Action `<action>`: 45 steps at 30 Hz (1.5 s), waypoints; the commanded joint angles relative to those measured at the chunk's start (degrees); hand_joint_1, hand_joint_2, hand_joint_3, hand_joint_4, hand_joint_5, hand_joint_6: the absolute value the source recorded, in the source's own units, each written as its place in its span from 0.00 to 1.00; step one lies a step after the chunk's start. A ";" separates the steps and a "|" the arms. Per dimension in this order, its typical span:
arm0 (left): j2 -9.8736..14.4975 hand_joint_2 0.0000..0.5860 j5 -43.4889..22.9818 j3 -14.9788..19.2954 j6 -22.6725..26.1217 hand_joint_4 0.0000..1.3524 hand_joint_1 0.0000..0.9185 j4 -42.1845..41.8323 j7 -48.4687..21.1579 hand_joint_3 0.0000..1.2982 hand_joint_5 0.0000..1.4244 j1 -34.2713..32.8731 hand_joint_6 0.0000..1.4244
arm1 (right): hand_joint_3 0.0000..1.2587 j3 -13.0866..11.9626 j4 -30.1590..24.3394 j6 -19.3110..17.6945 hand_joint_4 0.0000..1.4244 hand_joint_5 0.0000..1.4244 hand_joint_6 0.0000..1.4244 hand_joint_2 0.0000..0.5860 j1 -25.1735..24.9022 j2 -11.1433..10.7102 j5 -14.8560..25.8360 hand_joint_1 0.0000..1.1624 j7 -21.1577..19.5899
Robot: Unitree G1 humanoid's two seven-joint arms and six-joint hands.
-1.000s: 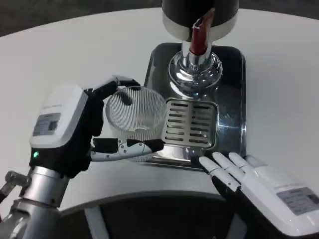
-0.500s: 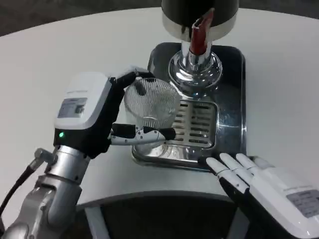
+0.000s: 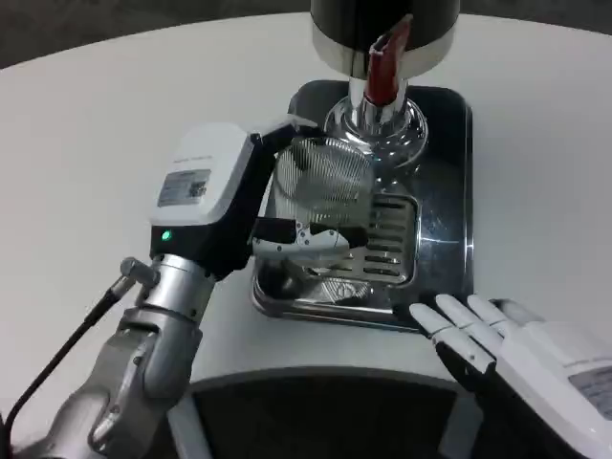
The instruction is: Grasp the cup under the faucet to collect the drink, then remove the cup.
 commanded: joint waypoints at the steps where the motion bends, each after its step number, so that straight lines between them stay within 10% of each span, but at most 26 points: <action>1: -1.39 0.01 -0.31 -1.49 -0.32 0.81 0.62 2.48 3.29 0.75 0.88 -2.96 1.00 | 0.04 -1.70 -0.94 -1.86 0.00 0.00 0.00 0.71 0.32 0.47 1.60 0.44 1.30; 33: -3.72 0.01 -1.71 -7.08 -2.79 0.79 0.62 15.81 7.52 0.74 0.87 -10.12 1.00 | 0.04 -3.04 -0.94 -0.49 0.00 0.00 0.00 0.71 -2.14 1.43 1.39 0.44 5.61; 45: -2.37 0.00 -2.02 -7.15 -1.97 0.58 0.53 15.12 6.02 0.63 0.72 -9.87 0.98 | 0.05 -1.68 -0.94 1.15 0.00 0.00 0.00 0.71 -2.23 0.81 0.96 0.44 5.31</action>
